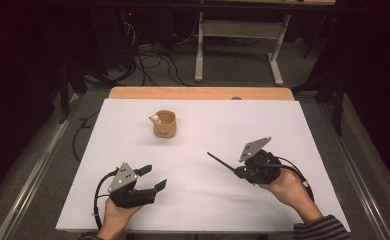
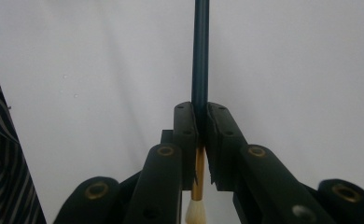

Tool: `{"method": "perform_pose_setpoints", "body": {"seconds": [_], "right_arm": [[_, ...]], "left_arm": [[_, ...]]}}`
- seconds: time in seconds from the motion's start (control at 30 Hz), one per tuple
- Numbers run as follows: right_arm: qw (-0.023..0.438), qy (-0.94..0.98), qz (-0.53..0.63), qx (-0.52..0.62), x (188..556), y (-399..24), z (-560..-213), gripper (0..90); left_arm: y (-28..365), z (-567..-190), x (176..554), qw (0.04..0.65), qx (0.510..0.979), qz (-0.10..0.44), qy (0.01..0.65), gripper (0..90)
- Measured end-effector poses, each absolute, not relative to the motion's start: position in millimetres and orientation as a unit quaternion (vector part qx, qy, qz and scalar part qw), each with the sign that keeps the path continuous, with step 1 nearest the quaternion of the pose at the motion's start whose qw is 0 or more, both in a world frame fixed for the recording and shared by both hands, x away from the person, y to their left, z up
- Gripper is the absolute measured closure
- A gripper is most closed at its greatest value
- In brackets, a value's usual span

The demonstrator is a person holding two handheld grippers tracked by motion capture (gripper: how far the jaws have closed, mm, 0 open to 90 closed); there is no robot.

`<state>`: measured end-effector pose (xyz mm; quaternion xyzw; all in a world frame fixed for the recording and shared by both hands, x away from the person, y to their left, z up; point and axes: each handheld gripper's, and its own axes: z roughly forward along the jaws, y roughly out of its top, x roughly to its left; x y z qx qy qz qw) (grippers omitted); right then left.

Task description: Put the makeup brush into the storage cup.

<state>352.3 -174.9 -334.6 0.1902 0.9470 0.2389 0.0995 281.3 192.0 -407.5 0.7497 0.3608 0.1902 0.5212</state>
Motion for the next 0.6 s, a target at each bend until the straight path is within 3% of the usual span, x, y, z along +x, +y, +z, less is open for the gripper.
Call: {"method": "perform_pose_setpoints", "body": {"seconds": [0.6], "right_arm": [[0.104, 0.933, 0.291, 0.183, 336, -180, -344, 85.3]], "left_arm": [[190, -407, 279, 0.524, 0.762, 0.182, 0.334, 30.8]]}}
